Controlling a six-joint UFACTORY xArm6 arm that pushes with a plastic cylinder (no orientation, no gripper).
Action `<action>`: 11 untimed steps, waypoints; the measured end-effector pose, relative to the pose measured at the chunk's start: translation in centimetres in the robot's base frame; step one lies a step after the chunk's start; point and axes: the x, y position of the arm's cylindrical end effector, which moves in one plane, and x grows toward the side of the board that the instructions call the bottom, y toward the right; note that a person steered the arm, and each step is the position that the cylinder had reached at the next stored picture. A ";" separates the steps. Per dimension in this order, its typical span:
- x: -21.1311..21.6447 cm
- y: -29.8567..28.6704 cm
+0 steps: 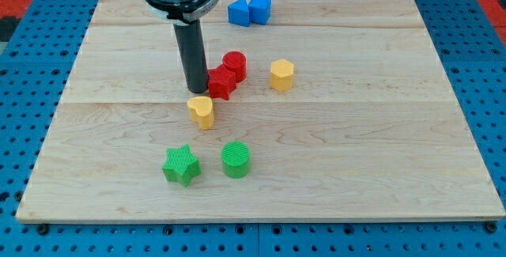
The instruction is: Move the yellow blocks right to the red blocks
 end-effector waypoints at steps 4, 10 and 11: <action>4.4 0.9; 2.8 17.7; 2.0 12.0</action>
